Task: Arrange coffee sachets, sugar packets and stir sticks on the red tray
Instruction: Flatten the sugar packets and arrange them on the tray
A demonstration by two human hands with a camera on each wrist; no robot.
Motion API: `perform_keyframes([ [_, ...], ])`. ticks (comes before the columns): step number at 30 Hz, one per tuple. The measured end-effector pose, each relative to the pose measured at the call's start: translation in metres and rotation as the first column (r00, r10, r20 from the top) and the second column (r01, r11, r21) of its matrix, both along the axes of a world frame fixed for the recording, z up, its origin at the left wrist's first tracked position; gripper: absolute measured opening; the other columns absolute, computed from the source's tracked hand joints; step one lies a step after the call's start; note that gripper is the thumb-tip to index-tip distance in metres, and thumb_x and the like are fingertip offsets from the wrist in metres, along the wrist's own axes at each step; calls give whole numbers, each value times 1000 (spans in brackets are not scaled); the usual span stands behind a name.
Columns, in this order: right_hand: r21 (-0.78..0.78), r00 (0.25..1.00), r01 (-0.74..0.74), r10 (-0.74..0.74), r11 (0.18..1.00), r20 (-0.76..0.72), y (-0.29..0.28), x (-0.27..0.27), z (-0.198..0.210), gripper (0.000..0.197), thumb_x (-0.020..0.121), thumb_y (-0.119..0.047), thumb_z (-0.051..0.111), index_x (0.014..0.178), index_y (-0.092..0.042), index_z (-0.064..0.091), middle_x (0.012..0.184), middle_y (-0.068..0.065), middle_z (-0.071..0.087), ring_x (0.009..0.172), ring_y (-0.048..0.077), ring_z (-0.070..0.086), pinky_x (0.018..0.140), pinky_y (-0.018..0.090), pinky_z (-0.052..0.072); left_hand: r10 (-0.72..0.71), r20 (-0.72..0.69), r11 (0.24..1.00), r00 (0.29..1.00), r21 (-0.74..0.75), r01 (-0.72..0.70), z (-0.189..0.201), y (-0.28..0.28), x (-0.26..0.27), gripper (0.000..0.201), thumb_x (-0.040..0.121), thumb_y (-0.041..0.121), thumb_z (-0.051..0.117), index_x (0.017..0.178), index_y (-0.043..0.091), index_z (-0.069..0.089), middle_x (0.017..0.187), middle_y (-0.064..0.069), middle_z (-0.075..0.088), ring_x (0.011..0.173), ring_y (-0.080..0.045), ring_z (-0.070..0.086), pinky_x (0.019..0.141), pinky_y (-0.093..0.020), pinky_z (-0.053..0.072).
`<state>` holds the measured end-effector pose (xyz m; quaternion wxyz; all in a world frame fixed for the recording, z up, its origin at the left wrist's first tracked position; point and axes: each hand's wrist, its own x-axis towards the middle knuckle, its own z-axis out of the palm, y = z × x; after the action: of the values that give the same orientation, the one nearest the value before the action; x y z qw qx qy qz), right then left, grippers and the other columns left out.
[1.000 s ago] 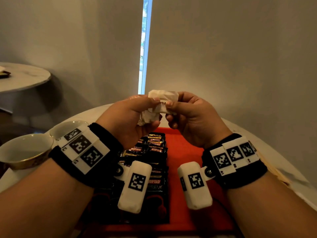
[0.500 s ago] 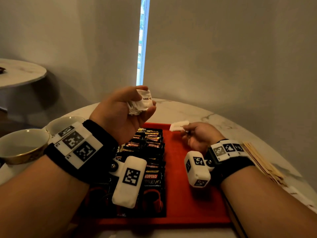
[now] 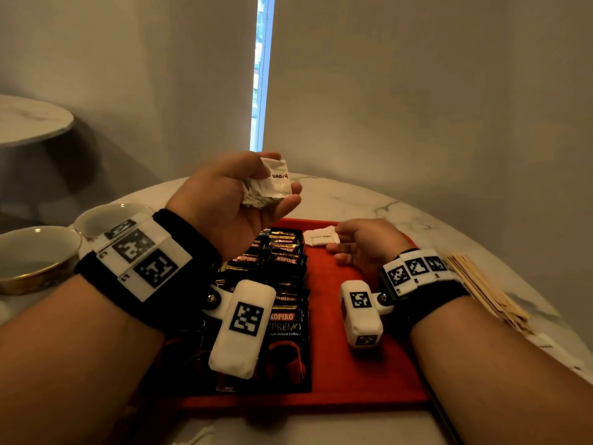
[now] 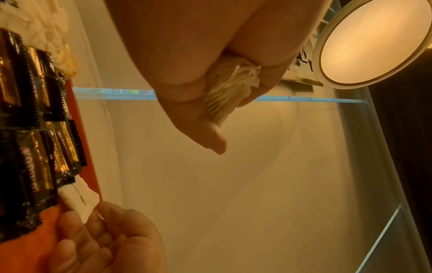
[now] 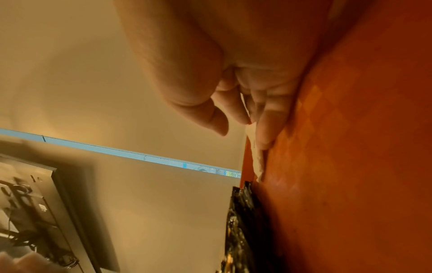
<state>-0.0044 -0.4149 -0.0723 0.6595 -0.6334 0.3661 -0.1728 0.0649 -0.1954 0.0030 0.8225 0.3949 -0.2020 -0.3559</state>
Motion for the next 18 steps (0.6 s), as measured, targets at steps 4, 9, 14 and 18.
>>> perform_keyframes([
  [4,-31,1000,4,-4,1000,2,1,-1,0,11,96,-7,54,102,0,60,101,20,67,64,21,65,41,26,47,-22,55,999,998,34,20,-2,-1,1,27,94,8,42,113,8,61,110,-18,62,93,-34,68,74,-41,60],
  [9,-28,1000,-16,16,999,21,4,-5,1,17,96,-10,54,108,0,62,98,20,71,62,21,64,42,26,47,-25,26,999,999,32,25,-3,-2,-1,28,94,9,45,116,3,61,100,-18,65,81,-28,68,71,-35,60],
  [14,-51,999,-39,40,998,10,6,-5,3,23,97,-14,52,118,-7,62,112,19,69,64,19,63,41,26,44,-34,28,999,999,5,34,0,-2,-5,22,94,7,44,109,2,60,91,-16,66,78,-26,67,74,-34,59],
  [18,-48,999,-25,26,999,23,6,-6,3,18,98,-12,52,110,-7,63,105,17,66,62,18,59,41,26,43,-31,24,1000,999,-4,31,0,-1,-5,25,95,8,44,112,1,60,93,-18,67,79,-26,67,74,-34,60],
])
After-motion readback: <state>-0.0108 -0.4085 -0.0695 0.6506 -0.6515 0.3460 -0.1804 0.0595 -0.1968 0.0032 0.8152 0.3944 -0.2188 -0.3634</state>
